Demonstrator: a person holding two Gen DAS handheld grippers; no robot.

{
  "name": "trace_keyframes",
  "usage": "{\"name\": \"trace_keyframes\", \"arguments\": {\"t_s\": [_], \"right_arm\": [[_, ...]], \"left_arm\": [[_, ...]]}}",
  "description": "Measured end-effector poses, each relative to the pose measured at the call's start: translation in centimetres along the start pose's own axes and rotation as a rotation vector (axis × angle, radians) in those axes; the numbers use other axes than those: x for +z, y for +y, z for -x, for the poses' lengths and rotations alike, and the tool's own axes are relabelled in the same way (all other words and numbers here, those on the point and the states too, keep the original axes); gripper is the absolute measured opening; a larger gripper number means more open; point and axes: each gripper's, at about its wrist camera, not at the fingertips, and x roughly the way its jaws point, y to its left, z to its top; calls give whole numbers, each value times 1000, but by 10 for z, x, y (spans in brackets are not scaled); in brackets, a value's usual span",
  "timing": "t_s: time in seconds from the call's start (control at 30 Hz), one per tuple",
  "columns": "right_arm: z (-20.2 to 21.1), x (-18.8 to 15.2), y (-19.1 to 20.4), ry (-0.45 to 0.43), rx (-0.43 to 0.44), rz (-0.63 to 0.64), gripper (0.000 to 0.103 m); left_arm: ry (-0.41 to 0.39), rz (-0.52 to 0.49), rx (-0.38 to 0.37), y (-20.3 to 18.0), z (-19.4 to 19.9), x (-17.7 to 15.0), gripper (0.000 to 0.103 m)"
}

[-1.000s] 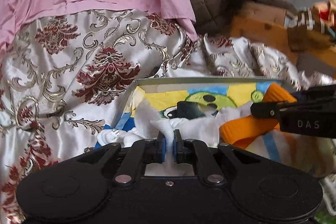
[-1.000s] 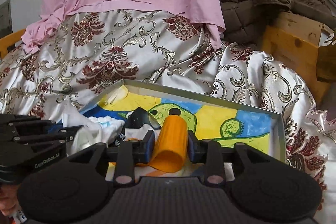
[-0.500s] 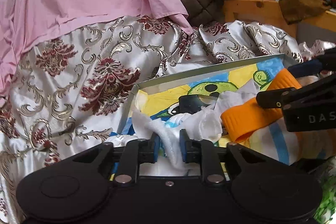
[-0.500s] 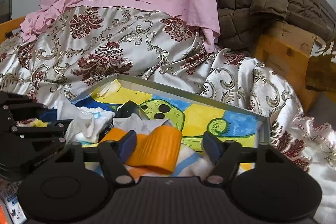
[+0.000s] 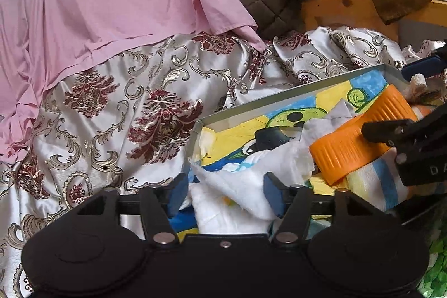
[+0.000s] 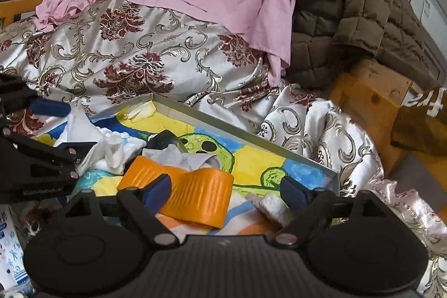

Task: Organize soft objects
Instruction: 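Lift both grippers up and back away from the tray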

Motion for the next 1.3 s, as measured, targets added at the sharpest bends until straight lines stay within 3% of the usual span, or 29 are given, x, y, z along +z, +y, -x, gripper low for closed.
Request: {"name": "trace_keyframes", "arguments": {"t_s": [0.4,0.8,1.3], "right_arm": [[17,-6,-2,-31,-3,-32,96],[44,-10,-17,-38,-21,-112,96],[132,-15,-30,-127,22,-217,103]], "left_arm": [[-2,22,0,3,15,-3,78],[-19,29,1,1,41,-4,82],[-117,182,-30,15,128,-10,100]]}}
